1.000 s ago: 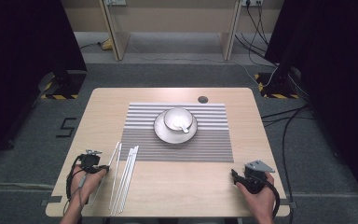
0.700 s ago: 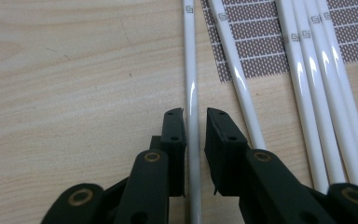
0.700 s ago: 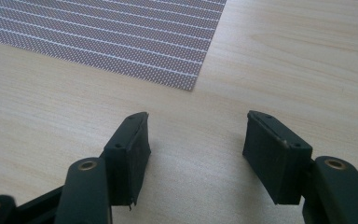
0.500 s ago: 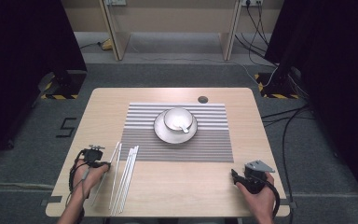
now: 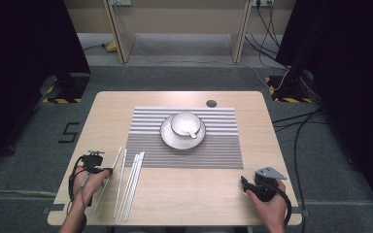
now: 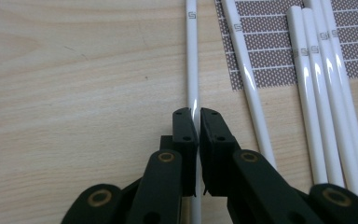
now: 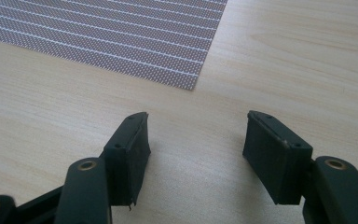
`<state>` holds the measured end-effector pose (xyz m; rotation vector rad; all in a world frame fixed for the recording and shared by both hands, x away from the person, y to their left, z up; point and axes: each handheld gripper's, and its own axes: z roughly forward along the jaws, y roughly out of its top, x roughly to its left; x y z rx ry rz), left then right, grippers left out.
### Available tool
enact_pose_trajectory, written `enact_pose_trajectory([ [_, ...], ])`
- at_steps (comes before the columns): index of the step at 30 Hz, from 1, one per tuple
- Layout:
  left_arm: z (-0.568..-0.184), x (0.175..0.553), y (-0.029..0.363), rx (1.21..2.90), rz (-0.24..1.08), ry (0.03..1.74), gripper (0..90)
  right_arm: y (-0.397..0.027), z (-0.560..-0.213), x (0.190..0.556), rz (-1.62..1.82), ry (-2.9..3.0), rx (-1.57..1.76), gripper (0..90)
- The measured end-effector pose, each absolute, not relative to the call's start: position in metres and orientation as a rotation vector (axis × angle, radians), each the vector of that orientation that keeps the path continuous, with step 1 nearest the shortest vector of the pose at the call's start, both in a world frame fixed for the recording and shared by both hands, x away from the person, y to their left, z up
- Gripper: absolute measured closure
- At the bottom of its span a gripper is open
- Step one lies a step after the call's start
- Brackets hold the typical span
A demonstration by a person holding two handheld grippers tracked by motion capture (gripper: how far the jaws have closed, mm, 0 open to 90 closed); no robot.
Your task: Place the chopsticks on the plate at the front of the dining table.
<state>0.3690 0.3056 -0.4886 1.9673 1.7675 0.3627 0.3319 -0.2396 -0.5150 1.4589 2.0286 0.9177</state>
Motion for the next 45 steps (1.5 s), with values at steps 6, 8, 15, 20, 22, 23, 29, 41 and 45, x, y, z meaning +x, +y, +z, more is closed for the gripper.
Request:
enact_pose_trajectory([
  [6,-0.484,0.364,0.308,1.973,0.383,1.759,85.0,-0.240,-0.515,0.332,0.917,2.028,1.459,40.4],
  [8,-0.486,0.363,0.307,1.981,0.370,1.759,85.0,-0.239,-0.515,0.332,0.918,2.027,1.463,40.4],
  [15,-0.490,0.365,0.303,2.043,0.348,1.761,84.7,-0.239,-0.515,0.332,0.918,2.027,1.463,40.4],
  [20,-0.486,0.371,0.301,2.118,0.312,1.765,79.0,-0.240,-0.515,0.332,0.921,2.027,1.462,40.4],
  [22,-0.482,0.374,0.298,2.160,0.322,1.767,78.1,-0.240,-0.515,0.332,0.922,2.027,1.462,40.4],
  [23,-0.482,0.376,0.298,2.179,0.314,1.769,78.0,-0.240,-0.515,0.332,0.921,2.027,1.462,40.3],
  [29,-0.482,0.385,0.295,2.250,0.263,1.788,81.1,-0.240,-0.515,0.332,0.925,2.028,1.464,40.3],
  [41,-0.480,0.395,0.297,2.246,0.166,1.850,84.9,-0.241,-0.515,0.332,0.928,2.031,1.459,40.1],
  [45,-0.478,0.393,0.304,2.189,0.154,1.855,84.9,-0.241,-0.515,0.332,0.927,2.032,1.460,40.2],
])
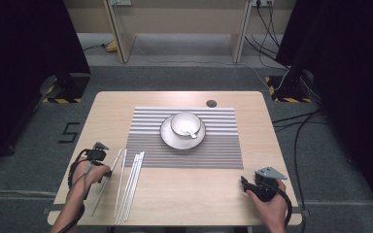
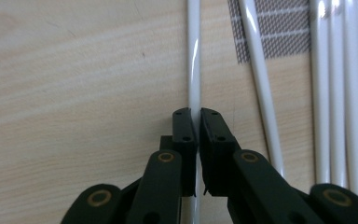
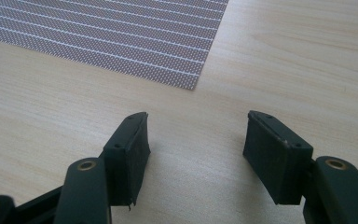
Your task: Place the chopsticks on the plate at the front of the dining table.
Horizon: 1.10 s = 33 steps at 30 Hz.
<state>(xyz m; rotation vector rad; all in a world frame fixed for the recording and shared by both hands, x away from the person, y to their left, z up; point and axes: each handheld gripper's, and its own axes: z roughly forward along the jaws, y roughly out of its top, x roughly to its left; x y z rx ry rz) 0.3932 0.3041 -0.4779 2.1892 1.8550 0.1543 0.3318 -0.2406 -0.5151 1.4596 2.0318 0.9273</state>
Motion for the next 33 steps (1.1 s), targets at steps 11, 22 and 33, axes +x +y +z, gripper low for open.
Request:
enact_pose_trajectory([
  [11,-0.463,0.393,0.302,2.161,0.217,1.814,84.8,-0.240,-0.515,0.332,0.923,2.032,1.458,40.2],
  [22,-0.454,0.394,0.297,2.152,0.249,1.794,84.9,-0.240,-0.515,0.331,0.922,2.032,1.459,40.2],
  [33,-0.445,0.396,0.299,2.137,0.266,1.785,84.9,-0.240,-0.515,0.332,0.919,2.032,1.456,40.3],
])
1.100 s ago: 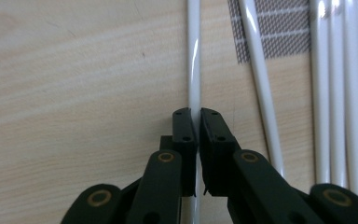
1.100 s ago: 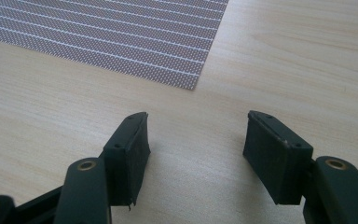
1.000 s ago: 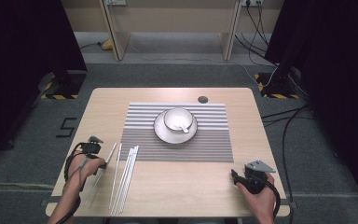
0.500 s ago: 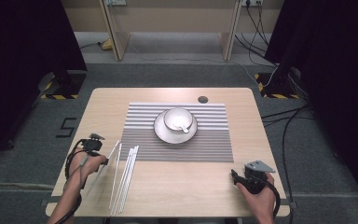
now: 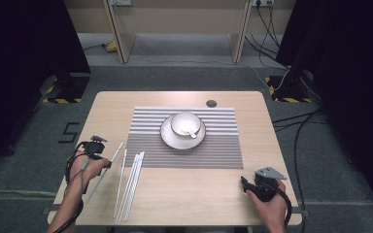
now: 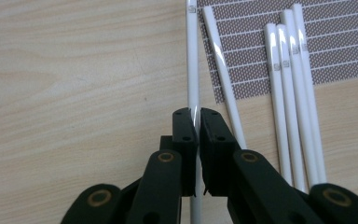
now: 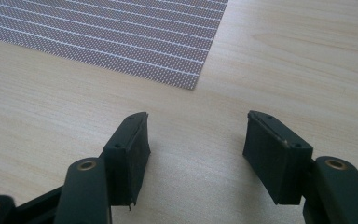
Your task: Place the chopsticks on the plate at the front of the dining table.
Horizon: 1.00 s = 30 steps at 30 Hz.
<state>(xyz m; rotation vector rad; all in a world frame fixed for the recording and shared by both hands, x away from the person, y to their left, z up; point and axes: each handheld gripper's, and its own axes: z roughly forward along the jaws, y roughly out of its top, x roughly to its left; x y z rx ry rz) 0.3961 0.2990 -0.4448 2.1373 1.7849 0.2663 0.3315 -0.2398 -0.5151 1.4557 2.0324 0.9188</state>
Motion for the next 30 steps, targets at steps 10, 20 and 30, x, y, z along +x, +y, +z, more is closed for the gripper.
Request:
enact_pose_trajectory([
  [10,-0.435,0.402,0.292,2.128,0.291,1.759,84.9,-0.240,-0.515,0.332,0.920,2.032,1.458,40.4],
  [20,-0.431,0.410,0.279,2.143,0.296,1.721,84.9,-0.240,-0.515,0.332,0.923,2.032,1.454,40.4],
  [30,-0.426,0.417,0.268,2.140,0.291,1.692,84.9,-0.240,-0.515,0.332,0.925,2.031,1.457,40.4],
])
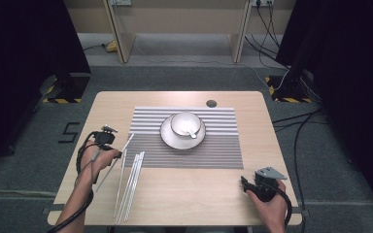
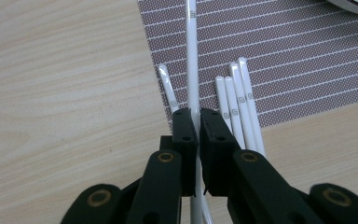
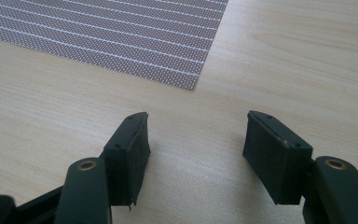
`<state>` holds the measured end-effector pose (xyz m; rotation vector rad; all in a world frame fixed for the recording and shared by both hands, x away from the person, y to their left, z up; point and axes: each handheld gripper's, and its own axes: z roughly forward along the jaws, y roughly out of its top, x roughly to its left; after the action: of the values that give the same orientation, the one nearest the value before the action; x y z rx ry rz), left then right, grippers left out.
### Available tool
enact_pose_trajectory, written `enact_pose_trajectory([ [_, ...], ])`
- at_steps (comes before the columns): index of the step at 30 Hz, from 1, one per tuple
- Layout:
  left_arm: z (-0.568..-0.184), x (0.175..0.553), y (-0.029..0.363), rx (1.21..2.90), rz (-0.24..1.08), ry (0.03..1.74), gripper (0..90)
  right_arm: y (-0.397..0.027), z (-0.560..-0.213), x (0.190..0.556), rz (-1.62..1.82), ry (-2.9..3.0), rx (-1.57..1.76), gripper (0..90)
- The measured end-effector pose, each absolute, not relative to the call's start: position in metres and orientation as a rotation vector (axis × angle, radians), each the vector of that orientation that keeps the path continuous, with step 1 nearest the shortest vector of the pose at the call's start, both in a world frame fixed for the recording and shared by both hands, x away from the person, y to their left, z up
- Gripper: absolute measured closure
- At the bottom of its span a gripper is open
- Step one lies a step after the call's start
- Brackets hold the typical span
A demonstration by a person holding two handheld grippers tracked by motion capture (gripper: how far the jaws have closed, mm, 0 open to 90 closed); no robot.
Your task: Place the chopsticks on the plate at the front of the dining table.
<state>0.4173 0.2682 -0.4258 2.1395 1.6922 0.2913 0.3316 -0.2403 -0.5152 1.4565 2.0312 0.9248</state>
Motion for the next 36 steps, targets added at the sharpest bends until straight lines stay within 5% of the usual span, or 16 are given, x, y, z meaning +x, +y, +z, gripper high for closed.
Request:
enact_pose_trajectory([
  [36,-0.410,0.437,0.234,2.083,0.326,1.599,84.9,-0.240,-0.515,0.331,0.922,2.034,1.453,40.5],
])
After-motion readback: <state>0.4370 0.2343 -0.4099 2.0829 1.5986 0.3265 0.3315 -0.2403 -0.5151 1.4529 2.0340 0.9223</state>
